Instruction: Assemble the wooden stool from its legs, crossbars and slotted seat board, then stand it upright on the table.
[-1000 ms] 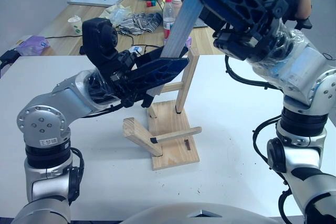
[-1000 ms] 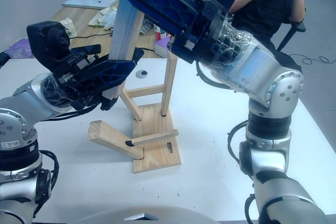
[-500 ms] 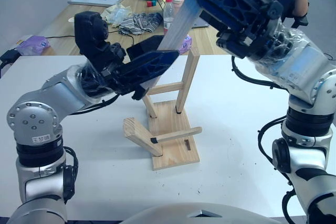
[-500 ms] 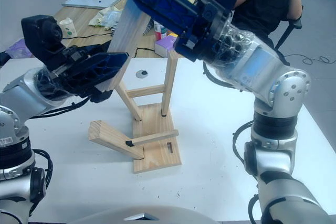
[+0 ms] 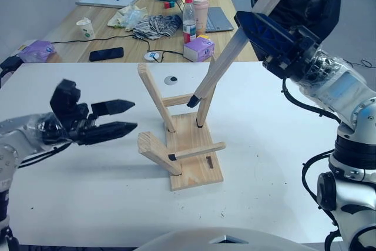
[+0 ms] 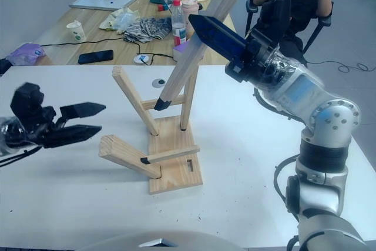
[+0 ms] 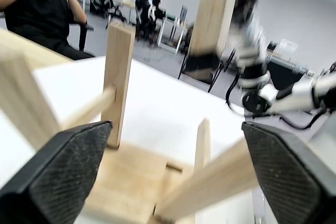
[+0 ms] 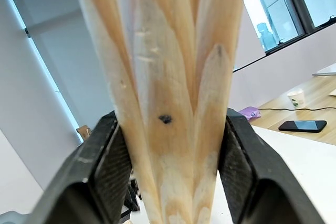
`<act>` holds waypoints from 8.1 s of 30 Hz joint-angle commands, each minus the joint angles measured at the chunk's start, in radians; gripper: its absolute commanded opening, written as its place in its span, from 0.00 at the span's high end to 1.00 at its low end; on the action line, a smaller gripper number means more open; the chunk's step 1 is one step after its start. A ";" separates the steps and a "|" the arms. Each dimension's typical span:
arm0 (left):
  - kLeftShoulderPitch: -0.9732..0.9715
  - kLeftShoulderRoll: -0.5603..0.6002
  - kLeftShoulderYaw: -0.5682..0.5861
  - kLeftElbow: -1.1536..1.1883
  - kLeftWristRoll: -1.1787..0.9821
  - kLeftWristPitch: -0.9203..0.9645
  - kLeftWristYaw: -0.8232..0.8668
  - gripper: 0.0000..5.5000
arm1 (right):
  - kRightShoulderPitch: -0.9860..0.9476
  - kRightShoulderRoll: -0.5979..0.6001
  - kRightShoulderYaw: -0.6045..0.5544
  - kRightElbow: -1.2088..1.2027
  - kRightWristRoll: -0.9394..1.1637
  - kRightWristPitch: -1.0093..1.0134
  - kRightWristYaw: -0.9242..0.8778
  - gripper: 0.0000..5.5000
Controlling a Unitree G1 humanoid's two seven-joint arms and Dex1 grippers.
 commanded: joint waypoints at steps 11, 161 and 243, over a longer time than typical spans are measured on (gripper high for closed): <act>0.044 -0.226 -0.247 -0.118 0.263 -0.228 0.023 0.17 | -0.056 0.009 0.005 0.018 -0.011 0.036 -0.003 0.61; -0.008 -0.065 -0.578 -0.012 0.632 -0.341 -0.237 0.62 | 0.410 -0.213 0.983 0.195 -1.429 -0.199 0.574 0.63; -0.054 -0.215 -0.382 0.139 0.491 -0.289 -0.103 0.37 | 0.624 -0.149 0.334 0.009 -1.165 -0.482 0.872 0.41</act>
